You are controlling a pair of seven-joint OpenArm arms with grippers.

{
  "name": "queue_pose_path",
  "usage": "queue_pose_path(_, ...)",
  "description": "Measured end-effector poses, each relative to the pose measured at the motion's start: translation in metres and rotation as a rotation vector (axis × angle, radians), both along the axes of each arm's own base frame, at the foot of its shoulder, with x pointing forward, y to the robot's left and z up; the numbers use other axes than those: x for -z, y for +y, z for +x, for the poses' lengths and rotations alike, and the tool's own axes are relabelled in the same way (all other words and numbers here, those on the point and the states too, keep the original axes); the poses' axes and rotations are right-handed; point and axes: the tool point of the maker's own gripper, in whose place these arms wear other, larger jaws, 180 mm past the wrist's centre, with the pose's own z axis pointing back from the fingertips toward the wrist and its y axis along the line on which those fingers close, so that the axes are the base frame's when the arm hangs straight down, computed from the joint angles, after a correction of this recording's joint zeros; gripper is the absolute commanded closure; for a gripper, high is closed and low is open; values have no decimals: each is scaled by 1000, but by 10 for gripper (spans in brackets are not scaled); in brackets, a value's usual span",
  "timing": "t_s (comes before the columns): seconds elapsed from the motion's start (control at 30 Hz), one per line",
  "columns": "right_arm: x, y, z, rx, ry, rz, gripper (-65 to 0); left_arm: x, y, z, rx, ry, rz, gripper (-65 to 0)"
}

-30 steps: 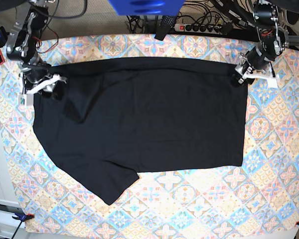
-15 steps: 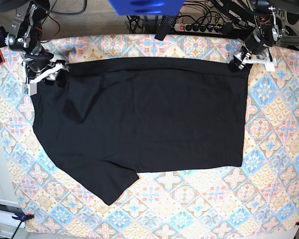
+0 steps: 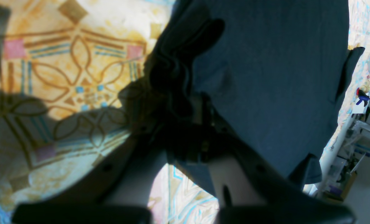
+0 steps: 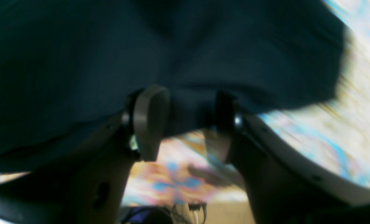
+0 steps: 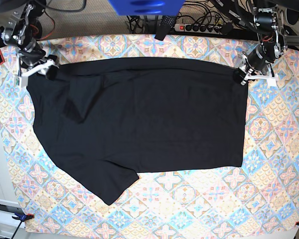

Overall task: Fold the T-shirt properly
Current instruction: 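Regrasp the shirt edge with the right gripper, left gripper holding, then drag the shirt with both grippers toward the robot, then release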

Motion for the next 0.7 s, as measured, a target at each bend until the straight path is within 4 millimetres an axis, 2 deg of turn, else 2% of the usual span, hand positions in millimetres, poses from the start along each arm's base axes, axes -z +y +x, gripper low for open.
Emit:
queue_pose_path(0.1, 16, -11, -17, 46, 54, 12, -275, 0, 1, -1, -4, -2, 5, 0)
queue_pose_path(0.33, 53, -14, -41, 128, 136, 94, -295, 0, 1, -1, -4, -1, 4, 0)
queue_pose_path(0.37, 54, -16, -40, 139, 135, 107, -296, 0, 1, -1, -4, 0, 4, 0)
queue_pose_path(0.47, 54, -27, -11, 188, 83, 117, -296, 0, 2, -1, -4, 0, 6, 0)
queue_pose_path(0.53, 55, -30, 0, 204, 62, 131, -296, 1, 3, -4, -8, 4, 6, 0)
queue_pose_path(0.63, 61, -32, -11, 242, 45, 170, -296, 1, 3, -4, -10, 0, 9, 0)
queue_pose_path(0.7, 63, -30, -8, 243, 54, 188, -294, 1, 3, -4, -9, -1, 10, 0)
